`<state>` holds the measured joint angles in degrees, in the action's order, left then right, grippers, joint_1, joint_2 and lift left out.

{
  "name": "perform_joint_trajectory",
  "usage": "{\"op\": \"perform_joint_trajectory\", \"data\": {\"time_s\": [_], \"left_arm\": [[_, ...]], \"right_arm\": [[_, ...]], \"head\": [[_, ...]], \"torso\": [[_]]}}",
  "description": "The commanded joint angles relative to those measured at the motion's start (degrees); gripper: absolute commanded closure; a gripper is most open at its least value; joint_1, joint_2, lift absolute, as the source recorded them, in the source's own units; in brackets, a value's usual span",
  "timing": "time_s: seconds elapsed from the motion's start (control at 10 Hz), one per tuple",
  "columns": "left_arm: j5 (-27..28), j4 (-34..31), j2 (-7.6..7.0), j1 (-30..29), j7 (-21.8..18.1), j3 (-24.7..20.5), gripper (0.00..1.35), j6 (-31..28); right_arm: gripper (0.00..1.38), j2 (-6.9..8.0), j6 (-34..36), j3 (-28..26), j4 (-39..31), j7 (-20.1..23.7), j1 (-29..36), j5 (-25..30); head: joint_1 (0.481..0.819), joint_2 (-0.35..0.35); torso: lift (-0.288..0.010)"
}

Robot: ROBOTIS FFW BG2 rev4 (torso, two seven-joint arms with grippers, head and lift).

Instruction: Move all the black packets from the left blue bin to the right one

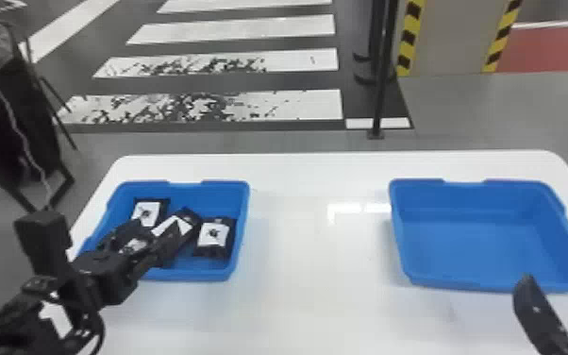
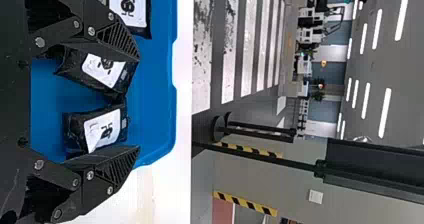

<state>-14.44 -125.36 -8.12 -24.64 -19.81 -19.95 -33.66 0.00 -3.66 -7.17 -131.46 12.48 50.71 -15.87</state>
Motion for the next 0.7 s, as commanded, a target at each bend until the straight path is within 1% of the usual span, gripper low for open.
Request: {"op": "perform_joint_trajectory", "data": {"time_s": [0.0, 0.1, 0.2, 0.3, 0.4, 0.6], "left_arm": [[-1.9, 5.06, -1.02, 5.23, -0.32, 0.87, 0.46, -4.72], [-4.07, 7.73, -1.9, 7.48, -0.32, 2.35, 0.46, -6.41], [-6.13, 10.69, -3.13, 10.3, -0.76, 4.07, 0.46, -10.07], [-6.36, 11.81, -3.74, 11.98, -1.02, 4.75, 0.46, -12.6], [-5.79, 12.09, -3.66, 12.97, -0.84, 4.52, 0.47, -15.41], [-4.53, 12.09, -2.6, 14.23, 0.12, 2.81, 0.47, -17.94]], "right_arm": [[0.29, 0.05, 0.0, 0.09, 0.05, 0.0, -0.09, -0.35], [0.29, 0.05, 0.0, 0.2, 0.05, 0.09, -0.23, -0.47], [0.29, 0.05, 0.0, 0.2, 0.19, 0.09, -0.37, -0.47], [0.29, 0.05, 0.0, 0.2, 0.33, 0.26, -0.51, -0.58], [0.29, 0.05, 0.0, 0.2, 0.47, 0.35, -0.65, -0.7], [0.29, 0.05, 0.0, 0.2, 0.61, 0.44, -0.65, -0.93]], "head": [[0.695, 0.127], [0.695, 0.126], [0.695, 0.117], [0.695, 0.093], [0.695, 0.074], [0.695, 0.074]], "torso": [[-0.14], [-0.14], [-0.14], [-0.14], [-0.14], [-0.14]]}}
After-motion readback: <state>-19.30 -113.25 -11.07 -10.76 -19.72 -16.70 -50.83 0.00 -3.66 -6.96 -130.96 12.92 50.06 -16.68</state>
